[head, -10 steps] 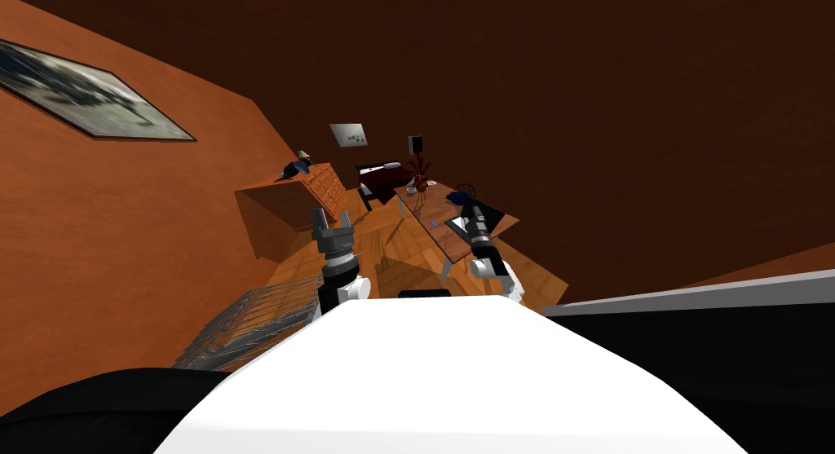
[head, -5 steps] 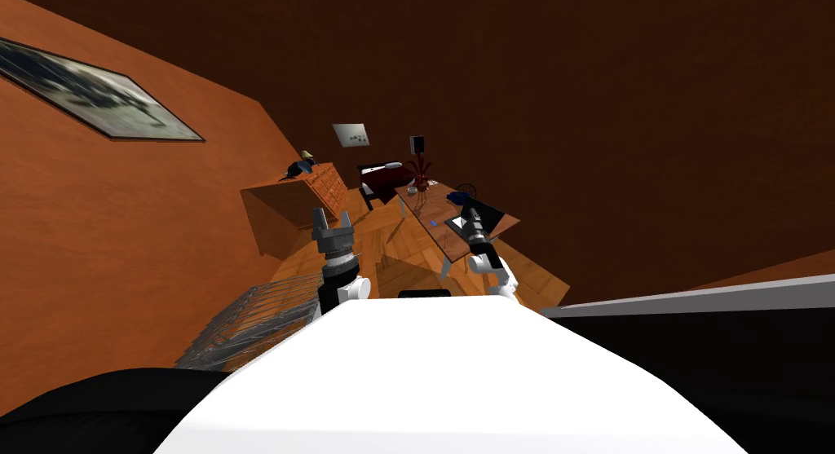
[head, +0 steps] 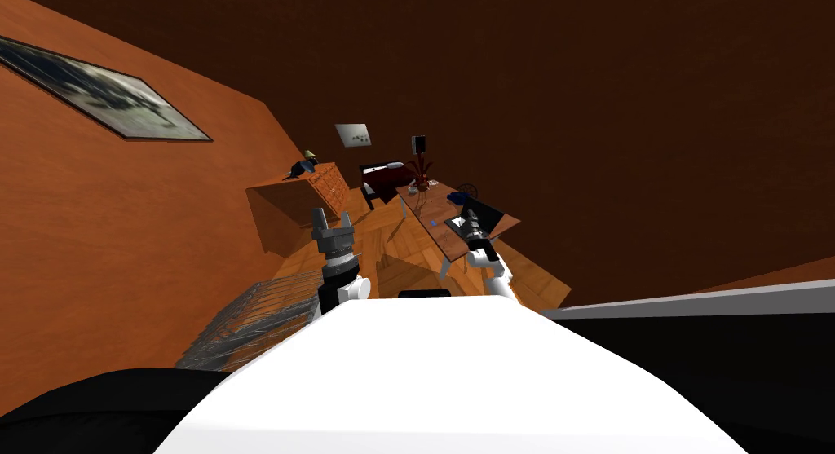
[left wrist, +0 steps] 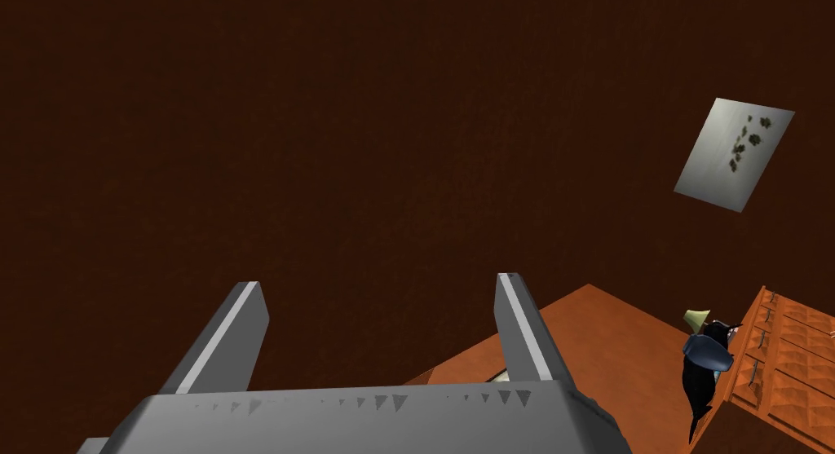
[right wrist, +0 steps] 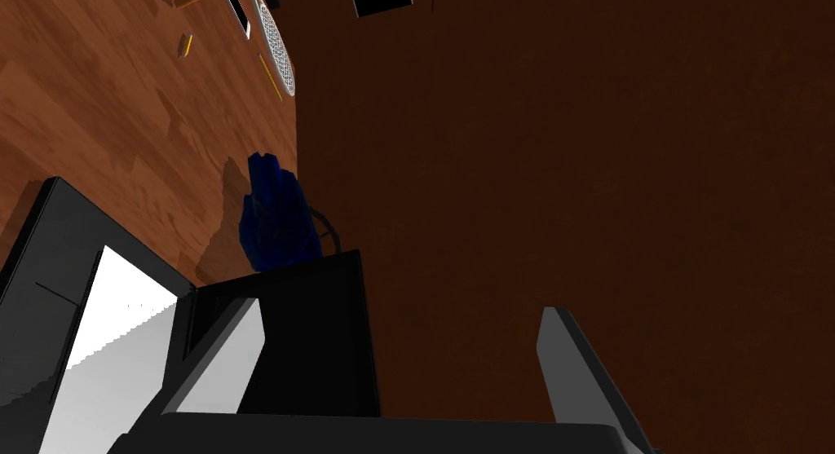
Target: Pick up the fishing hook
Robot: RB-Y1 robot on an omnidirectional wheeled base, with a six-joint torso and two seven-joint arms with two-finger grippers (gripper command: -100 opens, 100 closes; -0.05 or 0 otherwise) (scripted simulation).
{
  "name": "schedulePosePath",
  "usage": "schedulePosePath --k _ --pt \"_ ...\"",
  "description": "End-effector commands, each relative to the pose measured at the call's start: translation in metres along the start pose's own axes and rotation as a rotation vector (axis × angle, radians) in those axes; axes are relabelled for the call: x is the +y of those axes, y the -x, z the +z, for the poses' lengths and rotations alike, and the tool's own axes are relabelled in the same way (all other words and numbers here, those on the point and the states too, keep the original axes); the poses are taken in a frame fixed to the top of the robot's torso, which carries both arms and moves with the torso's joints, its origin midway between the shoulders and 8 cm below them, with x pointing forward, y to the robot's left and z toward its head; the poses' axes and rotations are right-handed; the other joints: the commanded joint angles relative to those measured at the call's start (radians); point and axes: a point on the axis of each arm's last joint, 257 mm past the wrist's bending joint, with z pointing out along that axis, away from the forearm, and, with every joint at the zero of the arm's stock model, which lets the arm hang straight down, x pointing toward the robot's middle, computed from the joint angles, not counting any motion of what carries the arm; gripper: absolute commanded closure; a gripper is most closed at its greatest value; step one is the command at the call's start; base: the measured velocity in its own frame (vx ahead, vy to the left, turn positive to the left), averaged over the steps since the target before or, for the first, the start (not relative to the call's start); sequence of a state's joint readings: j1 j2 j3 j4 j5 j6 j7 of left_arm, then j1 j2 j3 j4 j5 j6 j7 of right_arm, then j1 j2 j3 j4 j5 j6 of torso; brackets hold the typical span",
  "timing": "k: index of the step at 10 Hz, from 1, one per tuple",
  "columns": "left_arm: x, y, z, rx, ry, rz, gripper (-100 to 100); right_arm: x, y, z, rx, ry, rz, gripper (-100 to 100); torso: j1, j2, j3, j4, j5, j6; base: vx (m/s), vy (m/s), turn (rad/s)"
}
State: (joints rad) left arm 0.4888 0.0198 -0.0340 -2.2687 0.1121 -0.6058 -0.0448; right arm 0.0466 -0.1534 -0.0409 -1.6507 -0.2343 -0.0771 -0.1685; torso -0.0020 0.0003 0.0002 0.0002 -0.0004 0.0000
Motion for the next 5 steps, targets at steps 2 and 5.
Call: schedulePosePath --k 2,5 --pt "0.000 0.000 0.000 0.000 0.000 0.000 0 -0.020 0.007 0.004 -0.016 -0.042 0.024 -100 0.000 0.000 0.000 0.000 0.000 0.000 -0.007 -0.020 0.013" --pt "0.000 0.000 0.000 0.000 0.000 0.000 0 -0.041 0.015 0.024 -0.044 -0.109 0.120 -100 0.000 0.000 0.000 0.000 0.000 0.000 -0.011 -0.026 0.035"
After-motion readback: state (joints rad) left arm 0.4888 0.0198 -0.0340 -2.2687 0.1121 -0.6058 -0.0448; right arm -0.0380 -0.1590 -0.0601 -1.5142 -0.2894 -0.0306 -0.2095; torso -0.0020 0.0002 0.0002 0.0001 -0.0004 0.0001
